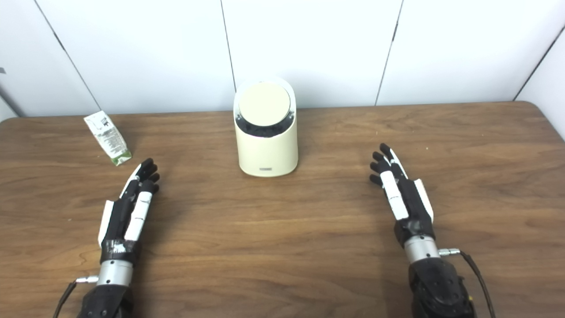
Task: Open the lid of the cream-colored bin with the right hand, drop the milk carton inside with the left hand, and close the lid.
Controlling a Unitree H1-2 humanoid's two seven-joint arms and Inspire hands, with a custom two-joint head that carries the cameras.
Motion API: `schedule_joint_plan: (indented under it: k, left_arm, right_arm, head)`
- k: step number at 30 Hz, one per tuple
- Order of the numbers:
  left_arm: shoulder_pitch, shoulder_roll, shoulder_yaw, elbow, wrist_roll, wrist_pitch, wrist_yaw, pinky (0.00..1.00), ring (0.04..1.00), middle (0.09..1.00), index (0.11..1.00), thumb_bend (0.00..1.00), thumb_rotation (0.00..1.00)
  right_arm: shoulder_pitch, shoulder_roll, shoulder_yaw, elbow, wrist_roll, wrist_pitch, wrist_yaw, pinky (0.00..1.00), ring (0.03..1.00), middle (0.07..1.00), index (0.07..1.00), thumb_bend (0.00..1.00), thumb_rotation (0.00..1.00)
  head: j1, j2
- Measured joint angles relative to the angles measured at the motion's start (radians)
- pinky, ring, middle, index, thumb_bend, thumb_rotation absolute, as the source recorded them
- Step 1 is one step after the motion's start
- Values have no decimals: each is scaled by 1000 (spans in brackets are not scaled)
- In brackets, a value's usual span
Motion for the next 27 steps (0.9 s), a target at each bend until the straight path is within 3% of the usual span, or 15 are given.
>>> schedule_joint_plan:
  k: [17,19,20,24,27]
  left_arm:
    - [-1,-1,0,1,0,-1,1,922,917,932,959,581,804]
    - [-1,-1,0,2,-1,-6,0,918,912,927,953,586,796]
    - [-1,-1,0,2,-1,-10,0,922,912,925,950,596,794]
    - [3,-4,-1,4,1,-30,1,920,905,919,942,582,792]
    - [10,-5,-4,4,6,-50,2,918,905,918,938,558,791]
  right_arm:
    - [0,0,1,0,1,1,0,993,913,928,960,517,915]
    - [0,0,1,0,1,1,0,987,911,926,959,514,914]
    - [1,0,1,0,-2,-1,0,965,901,919,953,517,902]
    - [11,-3,13,-6,-37,-14,-2,828,874,910,949,563,685]
    - [16,-3,12,-7,-44,-26,-5,790,864,914,953,585,619]
  head:
    - [0,-5]
    - [-12,-41]
    - [-15,-52]
    - [-18,-91]
    - [-17,-126]
